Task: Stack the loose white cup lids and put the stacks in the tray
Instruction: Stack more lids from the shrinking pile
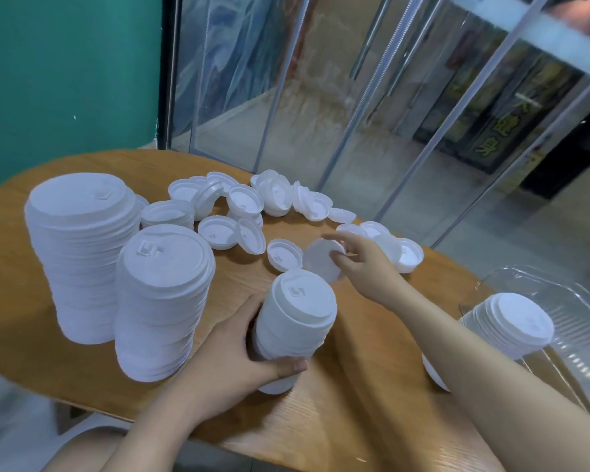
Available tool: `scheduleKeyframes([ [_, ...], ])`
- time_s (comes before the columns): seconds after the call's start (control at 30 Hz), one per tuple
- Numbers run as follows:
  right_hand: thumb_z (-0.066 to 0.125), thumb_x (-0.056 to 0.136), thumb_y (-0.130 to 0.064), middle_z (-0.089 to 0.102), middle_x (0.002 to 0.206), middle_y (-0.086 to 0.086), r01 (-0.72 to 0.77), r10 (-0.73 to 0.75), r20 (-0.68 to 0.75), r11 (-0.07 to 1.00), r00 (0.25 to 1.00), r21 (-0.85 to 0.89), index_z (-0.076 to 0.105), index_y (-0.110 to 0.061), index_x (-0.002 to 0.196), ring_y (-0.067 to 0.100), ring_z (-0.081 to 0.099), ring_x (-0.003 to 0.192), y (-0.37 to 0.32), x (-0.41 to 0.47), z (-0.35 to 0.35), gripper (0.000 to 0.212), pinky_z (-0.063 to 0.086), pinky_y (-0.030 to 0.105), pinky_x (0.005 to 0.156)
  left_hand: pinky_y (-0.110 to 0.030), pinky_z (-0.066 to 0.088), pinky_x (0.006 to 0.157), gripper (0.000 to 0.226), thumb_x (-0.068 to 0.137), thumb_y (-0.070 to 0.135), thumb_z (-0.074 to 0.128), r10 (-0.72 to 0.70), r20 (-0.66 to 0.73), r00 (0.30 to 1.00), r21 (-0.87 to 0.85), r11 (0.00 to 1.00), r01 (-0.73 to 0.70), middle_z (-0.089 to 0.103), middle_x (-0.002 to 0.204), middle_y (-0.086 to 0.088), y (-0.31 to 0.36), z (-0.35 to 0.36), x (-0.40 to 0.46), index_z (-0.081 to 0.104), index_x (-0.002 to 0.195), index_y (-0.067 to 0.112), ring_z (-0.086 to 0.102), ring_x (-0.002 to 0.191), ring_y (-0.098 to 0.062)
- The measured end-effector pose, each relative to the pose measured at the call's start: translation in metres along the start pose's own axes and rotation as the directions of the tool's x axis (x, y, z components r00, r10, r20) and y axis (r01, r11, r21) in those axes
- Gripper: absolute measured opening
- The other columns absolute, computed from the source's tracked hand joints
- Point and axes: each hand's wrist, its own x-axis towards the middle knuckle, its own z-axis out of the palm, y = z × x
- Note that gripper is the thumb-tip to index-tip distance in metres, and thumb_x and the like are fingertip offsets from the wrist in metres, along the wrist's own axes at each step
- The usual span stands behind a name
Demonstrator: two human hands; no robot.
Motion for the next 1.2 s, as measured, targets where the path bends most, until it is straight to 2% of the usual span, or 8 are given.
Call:
scheduleKeyframes([
  [0.13, 0.049, 0.102, -0.012, 0.065, 0.120, -0.014, -0.162, 0.162, 0.040, 0.987, 0.986, 0.007, 0.067, -0.029, 0.129, 0.010, 0.062, 0.111, 0.029, -0.018, 0.014, 0.037, 0.049, 0.018, 0.085, -0.023, 0.046, 0.098, 0.078, 0.066, 0.041, 0.096, 0.008, -0.008, 1.000, 0.030, 1.000, -0.008, 0.064, 0.126, 0.032, 0.000, 0.001, -0.001, 0.051, 0.128, 0.058, 0.057, 0.120, 0.009],
  [0.27, 0.063, 0.098, -0.037, 0.063, 0.129, -0.007, -0.276, 0.276, 0.057, 0.961, 0.959, -0.015, 0.062, -0.029, 0.133, 0.017, 0.061, 0.116, 0.047, -0.021, 0.018, 0.035, 0.049, 0.031, 0.092, -0.019, 0.044, 0.095, 0.079, 0.067, 0.040, 0.096, 0.005, -0.008, 1.000, 0.045, 0.999, -0.005, 0.064, 0.125, 0.034, 0.000, 0.001, 0.000, 0.051, 0.130, 0.054, 0.057, 0.119, 0.011],
  [0.47, 0.067, 0.054, -0.081, 0.059, 0.135, -0.009, -0.291, 0.308, 0.134, 0.948, 0.942, -0.127, 0.054, -0.030, 0.140, 0.014, 0.059, 0.117, 0.056, -0.023, 0.022, 0.101, 0.049, 0.032, 0.097, -0.017, 0.044, 0.092, 0.076, 0.067, 0.039, 0.095, 0.002, -0.004, 1.000, 0.054, 0.999, -0.001, 0.064, 0.124, 0.034, 0.001, 0.001, 0.001, 0.052, 0.128, 0.054, 0.057, 0.118, 0.011],
  [0.57, 0.068, 0.059, -0.080, 0.059, 0.138, -0.008, -0.273, 0.289, 0.120, 0.953, 0.950, -0.130, 0.052, -0.028, 0.143, 0.014, 0.059, 0.116, 0.055, -0.023, 0.018, 0.100, 0.050, 0.033, 0.096, -0.017, 0.044, 0.092, 0.076, 0.067, 0.039, 0.095, 0.000, -0.003, 1.000, 0.057, 0.998, 0.000, 0.064, 0.124, 0.034, 0.001, 0.001, 0.001, 0.052, 0.128, 0.054, 0.057, 0.118, 0.011],
  [0.7, 0.081, 0.081, -0.053, 0.061, 0.118, -0.012, -0.242, 0.243, 0.015, 0.969, 0.970, -0.038, 0.052, -0.026, 0.135, 0.002, 0.061, 0.097, 0.038, -0.024, 0.003, 0.067, 0.044, 0.016, 0.075, -0.017, 0.044, 0.092, 0.074, 0.067, 0.038, 0.095, 0.002, -0.002, 1.000, 0.039, 0.999, -0.002, 0.065, 0.123, 0.034, 0.001, 0.001, 0.001, 0.053, 0.125, 0.057, 0.058, 0.117, 0.011],
  [0.8, 0.078, 0.083, -0.053, 0.062, 0.107, -0.016, -0.189, 0.190, -0.055, 0.982, 0.980, 0.023, 0.054, -0.030, 0.125, -0.001, 0.061, 0.085, 0.018, -0.025, -0.017, 0.054, 0.044, 0.012, 0.068, -0.018, 0.044, 0.093, 0.075, 0.067, 0.040, 0.095, 0.005, 0.000, 1.000, 0.026, 1.000, -0.005, 0.065, 0.124, 0.033, 0.001, 0.001, 0.000, 0.051, 0.124, 0.063, 0.058, 0.118, 0.010],
  [1.0, 0.075, 0.079, -0.056, 0.072, 0.113, -0.009, 0.028, -0.036, 0.029, 0.966, 0.999, 0.257, 0.063, -0.025, 0.128, 0.014, 0.071, 0.098, -0.042, -0.050, -0.047, 0.059, 0.056, 0.031, 0.082, -0.029, 0.048, 0.102, 0.080, 0.067, 0.042, 0.095, -0.002, -0.005, 1.000, 0.019, 1.000, 0.003, 0.065, 0.126, 0.031, 0.000, 0.000, 0.000, 0.047, 0.126, 0.067, 0.059, 0.119, 0.007],
  [1.2, 0.080, 0.084, -0.048, 0.063, 0.129, -0.026, 0.174, -0.200, 0.176, 0.972, 0.964, 0.155, 0.058, -0.040, 0.132, 0.004, 0.058, 0.127, -0.074, -0.079, -0.037, 0.053, 0.045, 0.018, 0.103, -0.035, 0.051, 0.103, 0.082, 0.071, 0.038, 0.095, 0.009, 0.001, 1.000, 0.035, 0.999, -0.009, 0.065, 0.130, 0.028, 0.003, 0.000, -0.001, 0.049, 0.136, 0.055, 0.060, 0.121, 0.004],
])
